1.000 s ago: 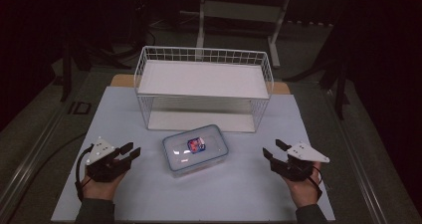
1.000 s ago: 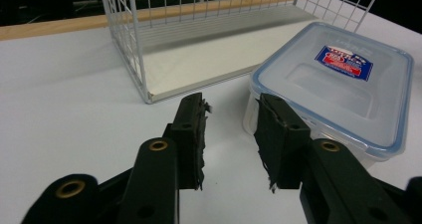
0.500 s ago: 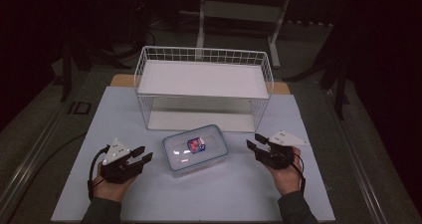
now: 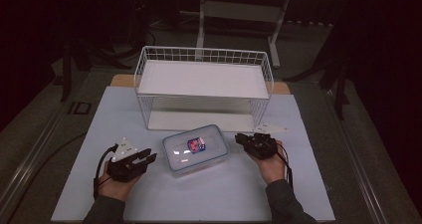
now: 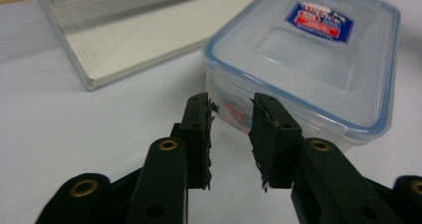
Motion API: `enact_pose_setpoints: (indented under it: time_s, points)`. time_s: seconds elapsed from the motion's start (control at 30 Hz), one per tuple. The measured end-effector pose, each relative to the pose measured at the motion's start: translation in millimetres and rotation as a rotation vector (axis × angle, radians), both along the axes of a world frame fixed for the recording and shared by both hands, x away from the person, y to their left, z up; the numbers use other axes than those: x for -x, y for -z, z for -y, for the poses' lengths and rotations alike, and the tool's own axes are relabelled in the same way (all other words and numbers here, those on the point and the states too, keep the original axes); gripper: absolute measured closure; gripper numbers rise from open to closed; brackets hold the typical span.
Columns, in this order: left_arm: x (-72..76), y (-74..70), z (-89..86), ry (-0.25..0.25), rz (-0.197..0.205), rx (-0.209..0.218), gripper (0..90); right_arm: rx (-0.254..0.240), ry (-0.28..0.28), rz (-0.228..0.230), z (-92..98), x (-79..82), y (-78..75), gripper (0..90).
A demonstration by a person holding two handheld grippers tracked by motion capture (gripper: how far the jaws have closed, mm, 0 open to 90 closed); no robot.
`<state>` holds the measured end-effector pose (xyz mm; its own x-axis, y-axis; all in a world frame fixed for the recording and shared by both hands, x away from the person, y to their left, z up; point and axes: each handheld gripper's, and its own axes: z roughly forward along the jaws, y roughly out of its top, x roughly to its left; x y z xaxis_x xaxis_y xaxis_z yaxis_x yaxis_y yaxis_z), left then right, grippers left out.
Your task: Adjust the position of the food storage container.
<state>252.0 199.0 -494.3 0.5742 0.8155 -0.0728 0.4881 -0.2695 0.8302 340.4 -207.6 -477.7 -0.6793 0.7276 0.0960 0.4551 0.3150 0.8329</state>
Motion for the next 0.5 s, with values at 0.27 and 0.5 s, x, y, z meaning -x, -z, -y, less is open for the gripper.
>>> enact_pose_setpoints:
  time_s: [0.27,0.5]
  points:
    - [-2.1,2.3,8.7,0.015,-0.013,-0.01,72.1,0.044,-0.035,-0.039,-16.6,-13.3,9.0,89.9]
    - [-7.5,10.5,18.2,0.047,-0.063,-0.055,82.3,0.073,-0.059,-0.081,-31.6,-23.5,20.5,90.0]
